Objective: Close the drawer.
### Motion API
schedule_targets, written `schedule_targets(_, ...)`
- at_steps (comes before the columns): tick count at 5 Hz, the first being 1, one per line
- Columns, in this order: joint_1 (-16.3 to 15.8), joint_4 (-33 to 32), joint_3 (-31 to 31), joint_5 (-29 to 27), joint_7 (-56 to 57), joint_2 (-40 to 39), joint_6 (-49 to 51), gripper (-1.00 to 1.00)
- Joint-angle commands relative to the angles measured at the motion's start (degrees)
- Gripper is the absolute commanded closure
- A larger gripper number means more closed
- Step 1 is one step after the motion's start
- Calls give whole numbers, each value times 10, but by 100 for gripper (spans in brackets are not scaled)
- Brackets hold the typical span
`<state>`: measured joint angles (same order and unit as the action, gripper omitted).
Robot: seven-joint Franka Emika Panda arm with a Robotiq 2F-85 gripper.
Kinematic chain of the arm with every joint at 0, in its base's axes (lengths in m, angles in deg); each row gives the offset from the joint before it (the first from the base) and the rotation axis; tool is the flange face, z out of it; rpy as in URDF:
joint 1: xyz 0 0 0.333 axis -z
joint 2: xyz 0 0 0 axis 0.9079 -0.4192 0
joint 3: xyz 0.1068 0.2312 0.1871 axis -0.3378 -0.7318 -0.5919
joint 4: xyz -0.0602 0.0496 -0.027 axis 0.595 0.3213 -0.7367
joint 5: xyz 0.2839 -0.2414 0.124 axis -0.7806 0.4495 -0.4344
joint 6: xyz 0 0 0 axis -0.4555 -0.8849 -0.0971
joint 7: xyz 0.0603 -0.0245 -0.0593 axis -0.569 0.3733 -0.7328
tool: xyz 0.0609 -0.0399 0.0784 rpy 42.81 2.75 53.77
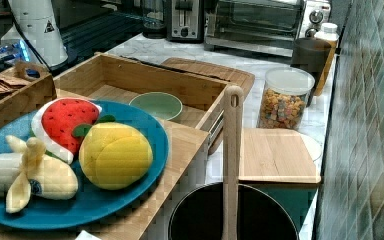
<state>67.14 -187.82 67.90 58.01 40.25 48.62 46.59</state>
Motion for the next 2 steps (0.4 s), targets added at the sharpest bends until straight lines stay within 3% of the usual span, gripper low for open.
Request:
schedule_targets(1, -15, -133, -28, -67, 239, 61, -113, 100)
schedule_targets(2, -30, -180, -39, -94, 323, 81, -163, 100)
